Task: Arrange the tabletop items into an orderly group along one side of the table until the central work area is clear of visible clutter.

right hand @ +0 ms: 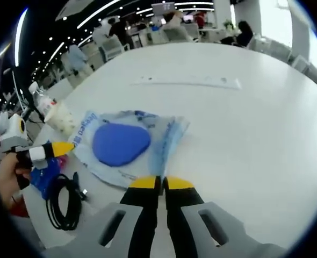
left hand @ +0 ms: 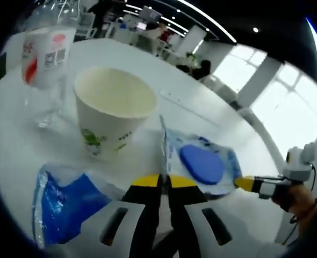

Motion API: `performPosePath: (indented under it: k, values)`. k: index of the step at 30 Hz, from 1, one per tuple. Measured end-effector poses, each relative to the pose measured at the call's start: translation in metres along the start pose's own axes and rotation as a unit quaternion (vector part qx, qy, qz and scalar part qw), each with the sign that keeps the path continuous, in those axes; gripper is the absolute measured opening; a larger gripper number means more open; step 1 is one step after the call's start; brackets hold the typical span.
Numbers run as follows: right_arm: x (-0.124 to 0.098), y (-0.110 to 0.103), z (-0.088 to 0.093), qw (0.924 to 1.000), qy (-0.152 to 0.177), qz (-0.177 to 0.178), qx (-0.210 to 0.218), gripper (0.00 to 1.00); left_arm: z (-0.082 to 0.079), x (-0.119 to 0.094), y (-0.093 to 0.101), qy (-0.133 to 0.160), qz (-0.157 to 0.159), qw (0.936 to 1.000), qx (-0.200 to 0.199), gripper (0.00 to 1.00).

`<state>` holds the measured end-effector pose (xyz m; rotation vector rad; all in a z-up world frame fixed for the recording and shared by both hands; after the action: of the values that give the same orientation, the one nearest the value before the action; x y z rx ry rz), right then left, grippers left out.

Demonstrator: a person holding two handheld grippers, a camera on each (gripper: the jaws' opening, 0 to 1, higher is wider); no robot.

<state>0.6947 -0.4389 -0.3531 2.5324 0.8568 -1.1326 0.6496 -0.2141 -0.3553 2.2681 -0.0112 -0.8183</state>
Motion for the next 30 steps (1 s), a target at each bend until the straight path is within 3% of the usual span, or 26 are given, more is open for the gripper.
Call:
performPosePath:
  k: [7,13,16,18,20,25,30]
  values:
    - [0.001,0.002,0.001,0.9999,-0.001,-0.001,0.012,0.05,0.0,-0.001,0.001,0.004,-0.004,1.0,-0.002,0.02]
    - [0.0,0.001,0.0,0.9999,0.001,0.009,-0.011,0.08,0.0,-0.003,0.001,0.003,-0.007,1.0,0.002,0.04]
    - [-0.005,0.002,-0.006,0.9995,0.023,0.021,0.009,0.19,-0.001,-0.008,0.002,-0.007,-0.015,0.9999,-0.003,0.09]
    - [-0.011,0.002,-0.012,0.9988,0.04,0.025,0.013,0.28,-0.006,-0.01,0.006,0.006,-0.009,0.9999,0.009,0.15]
    - [-0.016,-0.001,-0.015,0.9987,0.042,0.026,0.01,0.37,-0.009,-0.013,0.008,0.009,-0.017,0.9994,0.03,0.18]
    - [-0.027,-0.004,-0.02,0.9983,0.053,0.024,0.007,0.55,-0.006,-0.02,0.011,0.0,-0.012,0.9996,0.025,0.26]
    - [-0.038,-0.014,-0.018,0.9987,0.05,0.01,0.003,0.66,-0.006,-0.034,0.02,0.0,-0.009,0.9984,0.056,0.3]
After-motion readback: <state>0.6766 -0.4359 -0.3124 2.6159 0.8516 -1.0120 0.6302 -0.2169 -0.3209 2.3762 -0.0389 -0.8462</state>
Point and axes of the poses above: the point that each gripper's makers call its tool centre point, and the gripper's own axes: x roughly forward along the fingers, y roughly to its right, z roughly out of its underside, the point moved 5 cm from there along -x, roughly backward along the fingers, and after that the axes turned 12 degrees about -x, right-handed, at the moved point
